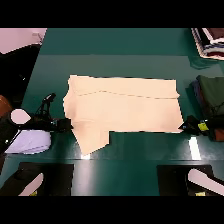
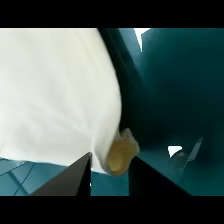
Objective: Fold the shirts.
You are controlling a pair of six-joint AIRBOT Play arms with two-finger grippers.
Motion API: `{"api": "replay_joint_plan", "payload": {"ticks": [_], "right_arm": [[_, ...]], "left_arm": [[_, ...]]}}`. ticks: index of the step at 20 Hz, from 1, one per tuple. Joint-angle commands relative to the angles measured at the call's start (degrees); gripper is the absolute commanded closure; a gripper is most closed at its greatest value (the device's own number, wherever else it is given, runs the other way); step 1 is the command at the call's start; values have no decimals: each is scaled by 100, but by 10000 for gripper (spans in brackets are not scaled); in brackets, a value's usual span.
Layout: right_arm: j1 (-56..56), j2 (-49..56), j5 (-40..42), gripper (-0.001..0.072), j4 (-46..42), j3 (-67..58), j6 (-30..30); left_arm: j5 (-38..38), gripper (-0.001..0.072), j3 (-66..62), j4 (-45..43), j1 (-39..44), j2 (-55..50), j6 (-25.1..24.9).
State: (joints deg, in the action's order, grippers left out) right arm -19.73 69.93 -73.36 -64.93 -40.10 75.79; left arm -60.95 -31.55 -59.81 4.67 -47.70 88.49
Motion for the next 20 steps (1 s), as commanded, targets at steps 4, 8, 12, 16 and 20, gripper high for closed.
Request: {"api": "replay_joint_plan", "payload": {"ticks": [4, 8, 12, 16, 20], "right_arm": [[636, -216, -98, 696, -321, -254, -37], [597, -1357, -938, 696, -1196, -251, -35], [706, -2249, -901, 697, -1412, -275, 28], [1351, -1644, -308, 697, -1414, -946, 304], [1781, -205, 50, 696, -1408, -2229, 479]], "left_arm": [[-1029, 688, -439, -654, -4, 48, 4], [-1982, 688, -719, -1073, -4, 901, 315], [-2105, 688, -1311, -953, -4, 946, 299], [-920, 687, -1596, -1102, -7, 68, -59], [400, 685, -2181, -1104, -7, -1360, -199]]}}
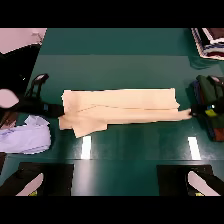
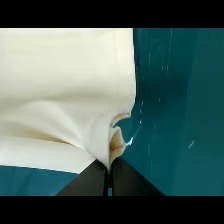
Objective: Fold the shirts.
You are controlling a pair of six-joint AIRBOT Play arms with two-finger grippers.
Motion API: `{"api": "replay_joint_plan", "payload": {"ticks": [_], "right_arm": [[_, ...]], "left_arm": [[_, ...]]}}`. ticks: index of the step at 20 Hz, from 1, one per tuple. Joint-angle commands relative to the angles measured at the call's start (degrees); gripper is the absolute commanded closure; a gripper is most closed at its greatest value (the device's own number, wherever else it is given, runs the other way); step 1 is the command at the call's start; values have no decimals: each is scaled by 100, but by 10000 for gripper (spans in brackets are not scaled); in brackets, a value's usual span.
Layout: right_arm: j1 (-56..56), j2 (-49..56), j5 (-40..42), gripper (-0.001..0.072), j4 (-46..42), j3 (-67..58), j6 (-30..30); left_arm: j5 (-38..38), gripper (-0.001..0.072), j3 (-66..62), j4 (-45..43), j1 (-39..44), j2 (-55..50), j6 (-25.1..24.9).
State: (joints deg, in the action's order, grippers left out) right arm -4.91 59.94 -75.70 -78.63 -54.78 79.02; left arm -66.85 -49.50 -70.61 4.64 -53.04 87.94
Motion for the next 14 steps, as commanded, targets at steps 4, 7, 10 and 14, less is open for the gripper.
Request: {"api": "replay_joint_plan", "payload": {"ticks": [4, 7, 10, 14], "right_arm": [[365, 2052, 275, 696, 372, -1792, 153], [363, 2708, 243, 695, 680, -2308, 153], [358, 3128, 332, 452, 1058, -2684, 57], [13, 3174, -160, 325, 1314, -2741, -352]], "left_arm": [[2037, 684, -1200, -13, -4, -1904, -133], [2144, 682, -1517, -13, -4, -2337, -83], [2347, 137, -1539, 2, -4, -2371, 273], [1451, 373, -1836, 37, -2, -2367, 179]]}}
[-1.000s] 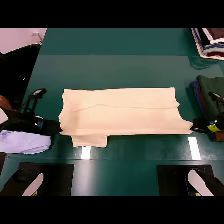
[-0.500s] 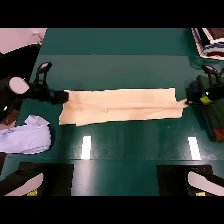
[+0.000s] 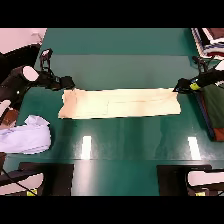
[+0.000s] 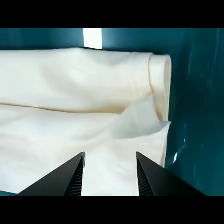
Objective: Fold the shirts.
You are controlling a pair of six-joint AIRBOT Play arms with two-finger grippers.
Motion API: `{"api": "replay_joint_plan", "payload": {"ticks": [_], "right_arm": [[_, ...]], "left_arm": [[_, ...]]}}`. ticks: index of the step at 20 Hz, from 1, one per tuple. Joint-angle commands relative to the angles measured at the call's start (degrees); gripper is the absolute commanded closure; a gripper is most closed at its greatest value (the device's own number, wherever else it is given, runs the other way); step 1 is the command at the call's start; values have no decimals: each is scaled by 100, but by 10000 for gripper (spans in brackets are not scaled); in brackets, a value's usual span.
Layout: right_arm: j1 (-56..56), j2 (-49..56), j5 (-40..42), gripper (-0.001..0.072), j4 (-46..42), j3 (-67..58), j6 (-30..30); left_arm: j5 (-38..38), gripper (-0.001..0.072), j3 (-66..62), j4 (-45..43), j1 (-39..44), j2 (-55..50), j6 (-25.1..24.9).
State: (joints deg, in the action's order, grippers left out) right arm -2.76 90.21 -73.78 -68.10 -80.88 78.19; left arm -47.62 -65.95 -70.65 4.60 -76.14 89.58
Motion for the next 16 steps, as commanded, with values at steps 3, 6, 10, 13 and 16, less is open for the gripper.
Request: {"api": "replay_joint_plan", "payload": {"ticks": [3, 6, 10, 13, 16], "right_arm": [[-743, 153, -782, 325, 264, -122, -352], [-1276, 153, -713, 263, 721, 245, -382], [-1672, 520, -570, 173, 1893, 1084, -815], [-1471, 857, -496, 178, 2669, 1287, -1152], [-1047, 992, -254, 254, 2643, 1134, -1152]], "left_arm": [[-691, 684, -197, 164, 2, -59, -111], [-693, 684, -197, 575, 2, -63, -111], [-695, 684, -195, 953, 116, -66, -175], [-579, 685, -197, 957, 485, -142, -153], [-348, 685, -203, 992, 922, -404, -98]]}}
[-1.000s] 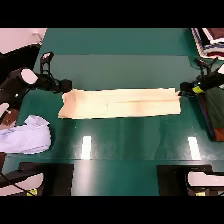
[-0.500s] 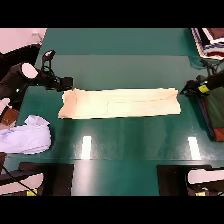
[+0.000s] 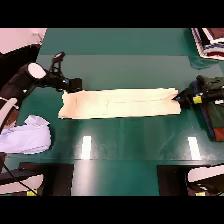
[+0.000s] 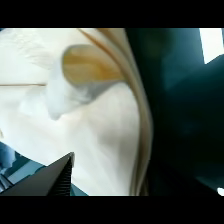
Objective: Fold the shirts.
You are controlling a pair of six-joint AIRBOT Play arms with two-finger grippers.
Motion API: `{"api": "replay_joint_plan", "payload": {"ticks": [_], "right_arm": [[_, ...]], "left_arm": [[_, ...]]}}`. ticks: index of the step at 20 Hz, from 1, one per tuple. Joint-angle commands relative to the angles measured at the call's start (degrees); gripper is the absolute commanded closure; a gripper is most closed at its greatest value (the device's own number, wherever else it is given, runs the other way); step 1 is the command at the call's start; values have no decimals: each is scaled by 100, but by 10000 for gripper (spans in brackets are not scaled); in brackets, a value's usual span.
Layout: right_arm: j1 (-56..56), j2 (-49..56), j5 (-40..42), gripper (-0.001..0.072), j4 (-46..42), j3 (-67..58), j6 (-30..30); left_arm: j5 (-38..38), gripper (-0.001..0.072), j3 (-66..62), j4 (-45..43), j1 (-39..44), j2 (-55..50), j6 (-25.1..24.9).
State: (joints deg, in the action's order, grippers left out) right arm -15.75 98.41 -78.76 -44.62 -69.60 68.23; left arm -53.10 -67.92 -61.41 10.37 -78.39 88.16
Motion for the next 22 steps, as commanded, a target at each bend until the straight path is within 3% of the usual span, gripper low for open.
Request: {"api": "replay_joint_plan", "payload": {"ticks": [1, 2, 3, 7, 14, 22], "right_arm": [[345, 168, 284, 376, 286, -98, -175], [420, 164, 223, 586, 286, -262, -192], [468, 142, 33, 695, 291, -490, -192], [688, -452, -520, 696, 302, -1244, -162], [1912, -1392, -393, 696, 310, -2459, 350], [3191, -1388, 133, 696, 330, -3233, 529]], "left_arm": [[339, 685, -7, 114, 514, -310, 52], [474, 685, -9, 195, 658, -444, 48], [555, 685, -68, 282, 802, -614, 50], [551, 685, -866, 538, 1325, -1440, 48], [361, 686, -2382, 577, 2065, -2846, 356], [299, 686, -2498, 328, 2177, -3012, 337]]}}
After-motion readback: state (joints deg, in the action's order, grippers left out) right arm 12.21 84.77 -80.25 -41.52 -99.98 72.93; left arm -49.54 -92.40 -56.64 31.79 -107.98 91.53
